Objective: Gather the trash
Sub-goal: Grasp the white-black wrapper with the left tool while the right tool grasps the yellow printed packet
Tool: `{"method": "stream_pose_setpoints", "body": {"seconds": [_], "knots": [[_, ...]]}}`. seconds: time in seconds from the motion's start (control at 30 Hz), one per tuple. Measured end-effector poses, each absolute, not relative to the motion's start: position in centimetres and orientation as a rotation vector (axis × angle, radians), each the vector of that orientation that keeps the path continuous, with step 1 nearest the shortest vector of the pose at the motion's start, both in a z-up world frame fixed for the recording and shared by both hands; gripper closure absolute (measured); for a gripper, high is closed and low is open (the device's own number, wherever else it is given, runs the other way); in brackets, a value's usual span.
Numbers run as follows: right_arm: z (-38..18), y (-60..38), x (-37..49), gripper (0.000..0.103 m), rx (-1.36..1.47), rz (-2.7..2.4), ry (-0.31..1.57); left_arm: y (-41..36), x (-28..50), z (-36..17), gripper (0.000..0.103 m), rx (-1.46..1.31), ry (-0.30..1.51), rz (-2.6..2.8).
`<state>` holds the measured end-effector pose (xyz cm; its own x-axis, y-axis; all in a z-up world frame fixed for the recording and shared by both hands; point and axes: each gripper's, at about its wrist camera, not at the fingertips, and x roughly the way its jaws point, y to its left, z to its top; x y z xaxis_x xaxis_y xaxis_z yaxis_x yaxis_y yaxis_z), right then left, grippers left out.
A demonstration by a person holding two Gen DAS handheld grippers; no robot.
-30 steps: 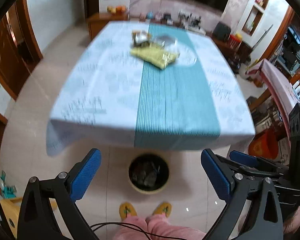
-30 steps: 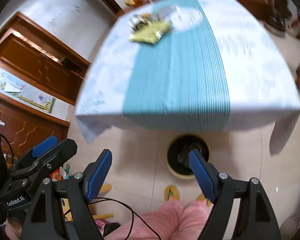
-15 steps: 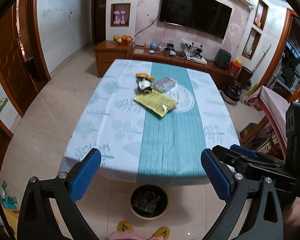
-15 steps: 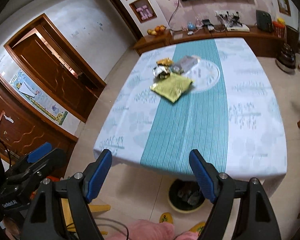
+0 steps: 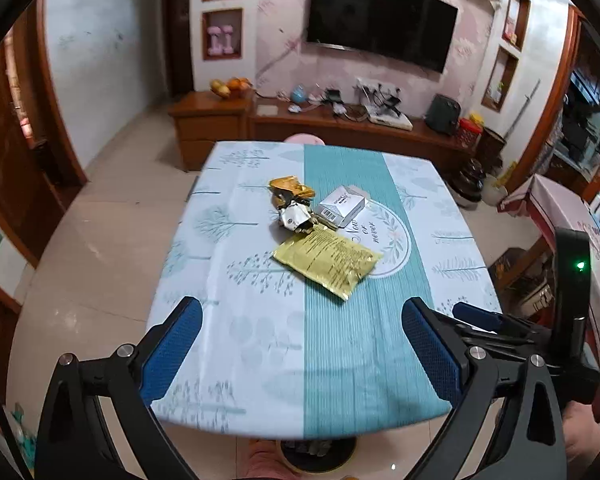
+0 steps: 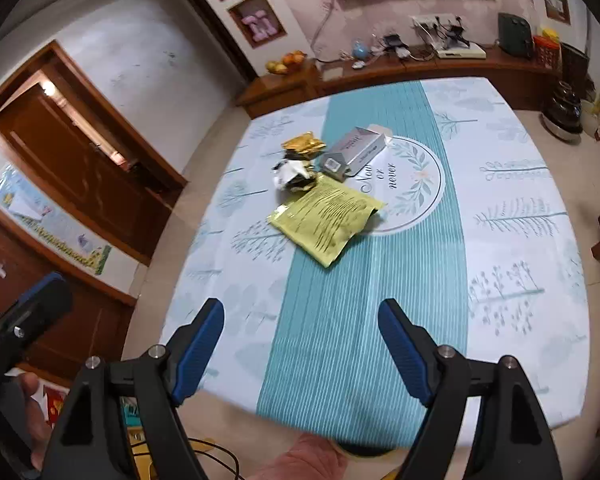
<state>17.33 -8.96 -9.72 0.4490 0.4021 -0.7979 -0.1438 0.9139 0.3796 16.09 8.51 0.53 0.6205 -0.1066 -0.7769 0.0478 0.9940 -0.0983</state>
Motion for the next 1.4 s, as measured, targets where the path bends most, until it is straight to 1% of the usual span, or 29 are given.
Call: {"method": "stream_pose_setpoints", "body": {"seconds": [0.27, 0.47, 0.53, 0.63, 0.67, 0.7, 0.73, 0.8, 0.83, 0.87, 0.9, 0.93, 0.97, 1.03, 1.1, 1.13, 1.17, 1.2, 1.23, 1.27, 1.3, 1.37, 1.4], "knots": [[-16.7, -8.7, 26.5, 0.023, 0.391, 0.201, 1.148, 10.3, 28.3, -5.0, 0.004, -0.04, 1.042, -0.178], [-21.5, -9.1, 30.8, 0.023, 0.481, 0.118, 1.175, 11.1, 35.8, -9.9, 0.004, -0.016, 1.134, -0.222], [-22.5, -9.1, 31.6, 0.023, 0.499, 0.097, 1.179, 11.1, 37.8, -11.2, 0.004, -0.021, 1.163, -0.244], [-23.7, -9.1, 32.2, 0.027, 0.539, 0.078, 1.176, 10.8, 40.3, -12.8, 0.004, -0.024, 1.194, -0.274], [-23.5, -9.1, 32.2, 0.028, 0.539, 0.073, 1.15, 10.6, 40.8, -13.1, 0.004, -0.023, 1.2, -0.281], [-23.8, -9.0, 32.4, 0.028, 0.552, 0.085, 1.155, 10.4, 41.4, -13.4, 0.004, -0.022, 1.207, -0.292], [-23.7, -8.9, 32.4, 0.03, 0.551, 0.08, 1.145, 10.2, 42.0, -13.7, 0.004, -0.021, 1.214, -0.304], [-23.8, -8.7, 32.6, 0.036, 0.558, 0.088, 1.141, 9.7, 43.1, -14.3, 0.004, -0.02, 1.227, -0.322], [-23.8, -8.6, 32.7, 0.047, 0.555, 0.092, 1.138, 9.5, 43.5, -14.6, 0.004, -0.018, 1.233, -0.328], [-24.0, -8.5, 32.8, 0.056, 0.564, 0.104, 1.15, 9.2, 44.1, -15.1, 0.004, -0.016, 1.241, -0.334], [-24.1, -8.5, 32.9, 0.058, 0.563, 0.105, 1.152, 8.9, 44.5, -15.3, 0.004, -0.015, 1.246, -0.336], [-24.1, -8.5, 33.0, 0.065, 0.565, 0.108, 1.157, 8.7, 45.0, -15.7, 0.004, -0.014, 1.254, -0.339], [-24.2, -8.5, 33.1, 0.076, 0.576, 0.121, 1.163, 8.6, 45.3, -16.1, 0.004, -0.015, 1.261, -0.341], [-24.7, -8.5, 33.4, 0.09, 0.613, 0.155, 1.185, 8.3, 46.4, -17.3, 0.004, -0.015, 1.286, -0.338], [-24.6, -8.4, 33.2, 0.092, 0.624, 0.175, 1.173, 8.1, 47.3, -18.4, 0.004, -0.011, 1.31, -0.331], [-24.4, -8.3, 33.0, 0.097, 0.614, 0.18, 1.164, 8.1, 47.7, -19.1, 0.005, -0.012, 1.325, -0.326], [-24.0, -8.2, 32.9, 0.1, 0.603, 0.183, 1.159, 8.1, 48.0, -19.6, 0.007, -0.014, 1.337, -0.322], [-23.8, -8.2, 32.7, 0.1, 0.598, 0.183, 1.158, 8.2, 48.3, -20.1, 0.014, -0.023, 1.354, -0.324], [-23.6, -8.1, 32.6, 0.101, 0.59, 0.179, 1.156, 8.3, 48.5, -20.7, 0.026, -0.035, 1.378, -0.329], [-23.4, -8.2, 32.4, 0.101, 0.585, 0.173, 1.155, 8.4, 48.6, -21.3, 0.034, -0.053, 1.403, -0.335], [-23.1, -8.3, 32.2, 0.101, 0.58, 0.162, 1.155, 8.6, 48.7, -21.6, 0.047, -0.072, 1.417, -0.343], [-22.7, -8.6, 31.8, 0.101, 0.582, 0.142, 1.152, 9.2, 48.2, -21.9, 0.049, -0.114, 1.426, -0.349], [-22.4, -8.9, 31.4, 0.102, 0.581, 0.127, 1.148, 9.3, 47.9, -21.8, 0.051, -0.112, 1.422, -0.348]]}}
